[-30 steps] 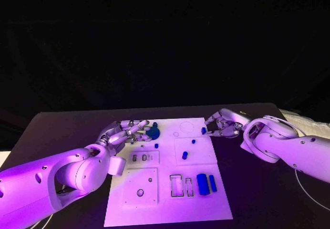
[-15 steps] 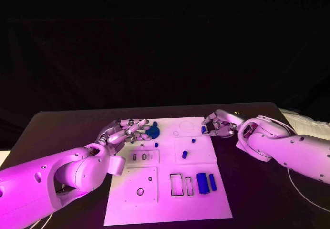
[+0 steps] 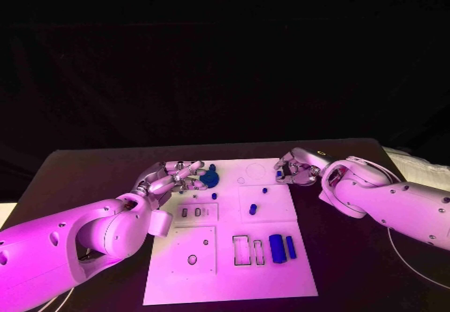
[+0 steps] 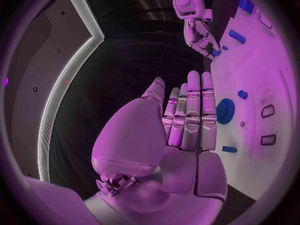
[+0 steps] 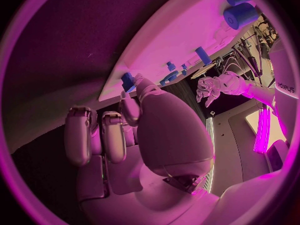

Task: Assemble the parts on the task board

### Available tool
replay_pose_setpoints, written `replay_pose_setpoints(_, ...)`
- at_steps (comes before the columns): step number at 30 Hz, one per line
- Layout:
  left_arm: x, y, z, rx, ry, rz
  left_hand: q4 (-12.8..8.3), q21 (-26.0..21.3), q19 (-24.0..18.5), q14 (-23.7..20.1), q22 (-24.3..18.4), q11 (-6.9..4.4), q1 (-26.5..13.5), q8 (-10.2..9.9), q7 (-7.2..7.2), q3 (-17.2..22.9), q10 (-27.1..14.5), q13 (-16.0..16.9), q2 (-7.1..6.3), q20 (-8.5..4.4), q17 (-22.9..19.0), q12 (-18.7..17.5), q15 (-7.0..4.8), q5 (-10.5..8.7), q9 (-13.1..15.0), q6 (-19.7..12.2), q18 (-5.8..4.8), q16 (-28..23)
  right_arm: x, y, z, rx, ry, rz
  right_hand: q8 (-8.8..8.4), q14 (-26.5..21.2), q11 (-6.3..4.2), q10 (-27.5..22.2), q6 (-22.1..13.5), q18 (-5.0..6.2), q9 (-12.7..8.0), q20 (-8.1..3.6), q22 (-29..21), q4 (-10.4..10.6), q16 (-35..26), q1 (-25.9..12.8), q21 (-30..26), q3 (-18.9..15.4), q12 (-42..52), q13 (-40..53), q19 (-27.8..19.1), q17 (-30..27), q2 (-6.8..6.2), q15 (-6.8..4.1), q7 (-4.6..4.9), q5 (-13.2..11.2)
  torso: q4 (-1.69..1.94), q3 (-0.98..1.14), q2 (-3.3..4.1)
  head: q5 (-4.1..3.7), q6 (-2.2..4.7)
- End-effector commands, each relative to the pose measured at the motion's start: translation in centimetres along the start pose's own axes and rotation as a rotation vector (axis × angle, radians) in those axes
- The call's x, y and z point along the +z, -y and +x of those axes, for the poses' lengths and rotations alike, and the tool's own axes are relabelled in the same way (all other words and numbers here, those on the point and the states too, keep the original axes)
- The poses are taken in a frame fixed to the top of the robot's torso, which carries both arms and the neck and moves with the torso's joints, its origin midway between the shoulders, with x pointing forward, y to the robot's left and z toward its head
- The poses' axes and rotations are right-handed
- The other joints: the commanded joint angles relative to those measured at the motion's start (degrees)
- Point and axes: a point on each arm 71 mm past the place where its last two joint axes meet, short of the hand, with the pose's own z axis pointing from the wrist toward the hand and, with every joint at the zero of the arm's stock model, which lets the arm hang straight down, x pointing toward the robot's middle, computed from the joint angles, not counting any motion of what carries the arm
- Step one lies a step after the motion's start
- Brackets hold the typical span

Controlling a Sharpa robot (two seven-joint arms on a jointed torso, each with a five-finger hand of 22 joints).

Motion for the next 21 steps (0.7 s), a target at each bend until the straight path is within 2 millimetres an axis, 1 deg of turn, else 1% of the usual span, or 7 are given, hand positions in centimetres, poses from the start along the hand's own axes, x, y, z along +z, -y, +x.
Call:
replay_pose_setpoints(1, 0.02, 0.07, 0.23, -0.004, -0.022, 0.007, -0.41, -0.33, -0.43, -0.28, -0.09, 0.14, 0.21, -0.28, 0.31, 0.09, -0.2, -0.01, 0.1, 0.17, 0.14, -0.15, 0.0, -0.27, -0.06, -0.18, 0.58, -0.24, 0.03, -0.07, 0.12, -0.01, -0.007, 0.0, 0.26, 5.12, -0.19, 0.49, 0.55, -0.68, 0.08, 0.13, 0.09, -0.02, 0.27, 0.02, 0.19, 0.39, 0.34, 0.14, 0.32, 11.22, 0.67, 0.1, -0.05, -0.36, -0.07, 0.04, 0.01, 0.09, -0.05)
replay_pose_setpoints(6, 0.03, 0.06, 0.26, -0.005, -0.023, 0.006, -0.51, -0.35, -0.46, -0.34, -0.11, 0.15, 0.3, -0.32, 0.32, 0.1, -0.2, 0.0, 0.17, 0.2, 0.25, -0.22, 0.02, -0.26, -0.05, -0.18, 0.59, -0.31, 0.05, -0.1, 0.16, -0.01, -0.011, 0.0, 0.47, 5.13, -0.36, 0.67, 1.39, -0.68, 0.16, 0.01, 0.15, -0.19, 0.28, -0.01, 0.23, 0.58, 0.57, 0.33, 0.35, 11.23, 0.82, -0.05, -0.28, -0.52, -0.05, 0.0, -0.03, 0.15, -0.04)
replay_pose_setpoints(8, 0.03, 0.05, 0.27, -0.005, -0.023, 0.005, -0.51, -0.35, -0.46, -0.34, -0.11, 0.15, 0.3, -0.32, 0.32, 0.1, -0.2, 0.0, 0.17, 0.2, 0.25, -0.22, 0.02, -0.26, -0.05, -0.18, 0.59, -0.31, 0.05, -0.09, 0.17, -0.01, -0.012, 0.0, 0.52, 5.14, -0.42, 0.71, 1.62, -0.69, 0.18, -0.03, 0.17, -0.26, 0.31, 0.02, 0.24, 0.65, 0.63, 0.38, 0.36, 11.31, 0.86, -0.1, -0.36, -0.55, -0.04, 0.04, -0.02, 0.12, -0.03)
replay_pose_setpoints(18, 0.02, 0.05, 0.24, -0.004, -0.022, 0.004, -0.51, -0.35, -0.46, -0.34, -0.11, 0.15, 0.3, -0.32, 0.32, 0.1, -0.2, 0.0, 0.17, 0.2, 0.25, -0.22, 0.02, -0.26, -0.05, -0.18, 0.59, -0.31, 0.06, 0.06, 0.23, -0.019, -0.022, 0.009, 0.64, 5.19, -0.55, 0.78, 2.11, -0.7, 0.22, -0.12, 0.27, -0.35, 0.41, -0.05, 0.29, 0.74, 0.69, 0.45, 0.41, 11.5, 0.93, -0.2, -0.51, -0.62, -0.05, 0.04, 0.0, -0.1, -0.05)
replay_pose_setpoints(21, 0.02, 0.05, 0.25, -0.004, -0.022, 0.004, -0.51, -0.35, -0.46, -0.34, -0.11, 0.15, 0.3, -0.32, 0.32, 0.1, -0.2, 0.0, 0.17, 0.2, 0.25, -0.22, 0.02, -0.26, -0.05, -0.18, 0.59, -0.31, 0.11, 0.11, 0.29, -0.022, -0.026, 0.013, 0.64, 5.19, -0.55, 0.78, 2.11, -0.7, 0.22, -0.12, 0.27, -0.35, 0.41, -0.05, 0.29, 0.74, 0.69, 0.45, 0.41, 11.5, 0.93, -0.2, -0.51, -0.62, -0.06, 0.08, -0.01, -0.05, -0.05)
